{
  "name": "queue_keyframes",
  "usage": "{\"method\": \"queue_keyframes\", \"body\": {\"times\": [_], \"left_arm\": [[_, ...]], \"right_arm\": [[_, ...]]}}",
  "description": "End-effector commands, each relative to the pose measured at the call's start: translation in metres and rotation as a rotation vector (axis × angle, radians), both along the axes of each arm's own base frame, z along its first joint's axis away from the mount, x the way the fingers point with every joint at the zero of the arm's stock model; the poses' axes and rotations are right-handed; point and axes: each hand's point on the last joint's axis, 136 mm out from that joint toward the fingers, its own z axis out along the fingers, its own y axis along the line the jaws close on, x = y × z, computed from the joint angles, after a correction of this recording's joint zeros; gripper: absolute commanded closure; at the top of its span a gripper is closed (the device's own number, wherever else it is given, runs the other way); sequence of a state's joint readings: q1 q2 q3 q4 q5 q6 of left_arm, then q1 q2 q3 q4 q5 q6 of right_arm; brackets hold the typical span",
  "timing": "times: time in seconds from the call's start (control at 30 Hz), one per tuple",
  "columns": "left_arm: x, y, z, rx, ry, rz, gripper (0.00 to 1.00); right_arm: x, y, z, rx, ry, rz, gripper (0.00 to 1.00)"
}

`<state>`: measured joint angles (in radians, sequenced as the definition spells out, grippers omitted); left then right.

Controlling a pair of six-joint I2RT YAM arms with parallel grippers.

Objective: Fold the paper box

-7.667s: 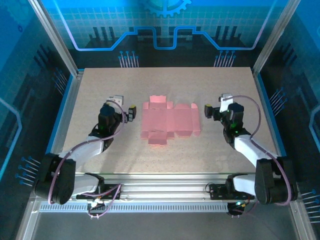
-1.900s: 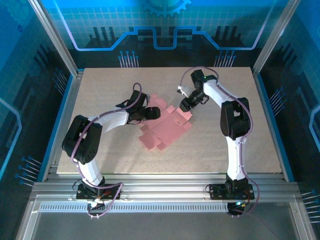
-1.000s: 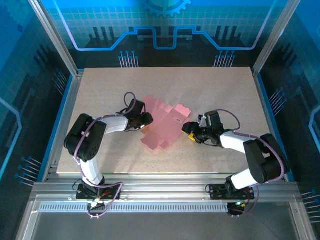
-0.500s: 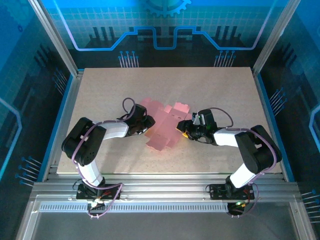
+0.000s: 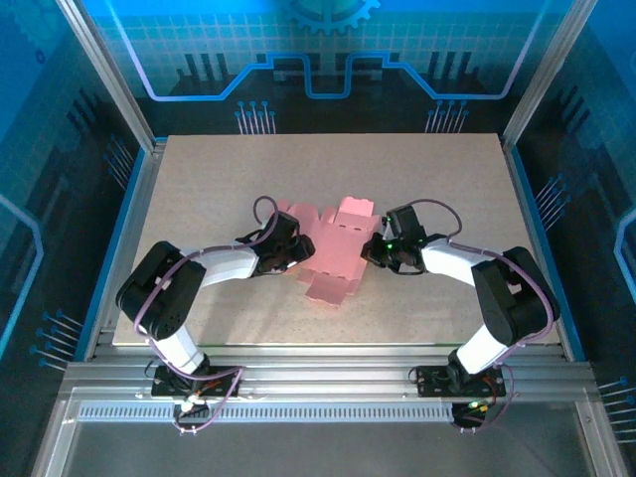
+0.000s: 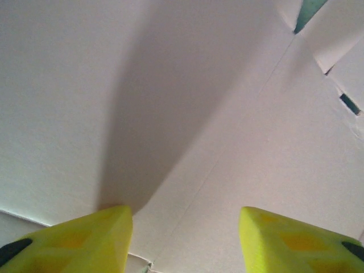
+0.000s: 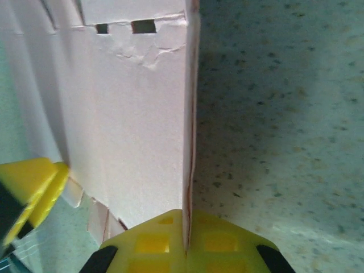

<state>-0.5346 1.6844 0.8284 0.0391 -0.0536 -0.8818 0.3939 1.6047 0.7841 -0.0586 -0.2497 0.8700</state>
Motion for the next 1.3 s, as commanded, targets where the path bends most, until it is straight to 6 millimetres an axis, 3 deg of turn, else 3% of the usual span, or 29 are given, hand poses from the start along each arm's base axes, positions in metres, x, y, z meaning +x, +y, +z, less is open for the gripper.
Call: {"method": "queue_keyframes", "body": {"times": [0.0,0.13,0.3,0.4,0.53,0.63,0.83,0.93,1.07,1.17,1.27], "left_arm": [[0.004,-0.01,0.023,0.003,-0.068,-0.082,0.37],[0.011,-0.037,0.032,-0.071,-0.057,-0.17,0.32],[0.014,-0.066,0.03,-0.121,-0.019,-0.249,0.51],[0.009,-0.077,0.014,-0.102,0.045,-0.275,0.6],[-0.001,-0.066,-0.021,-0.066,0.134,-0.212,0.74],[-0.007,-0.061,-0.036,-0.049,0.172,-0.197,0.75],[-0.012,-0.057,-0.057,-0.033,0.222,-0.177,0.75],[-0.016,-0.053,-0.066,-0.009,0.246,-0.169,0.75],[-0.018,-0.051,-0.071,0.004,0.256,-0.175,0.75],[-0.017,-0.053,-0.071,0.003,0.256,-0.185,0.75],[-0.017,-0.053,-0.069,0.001,0.254,-0.187,0.73]], "right_arm": [[-0.014,-0.014,-0.015,-0.136,0.066,0.036,1.0],[-0.009,-0.023,-0.012,-0.234,0.07,0.081,1.0],[-0.007,-0.031,-0.009,-0.323,0.083,0.117,1.0],[-0.005,-0.034,-0.006,-0.35,0.076,0.124,0.96],[-0.002,-0.036,-0.004,-0.37,0.073,0.128,0.93],[0.001,-0.034,-0.001,-0.366,0.063,0.13,0.9],[0.008,-0.019,0.018,-0.281,-0.021,0.144,0.66],[0.011,-0.018,0.028,-0.257,-0.055,0.119,0.64],[0.011,-0.018,0.028,-0.269,-0.053,0.113,0.67],[0.008,-0.02,0.018,-0.342,-0.017,0.131,0.89],[0.004,-0.025,0.008,-0.464,0.014,0.17,0.99]]}}
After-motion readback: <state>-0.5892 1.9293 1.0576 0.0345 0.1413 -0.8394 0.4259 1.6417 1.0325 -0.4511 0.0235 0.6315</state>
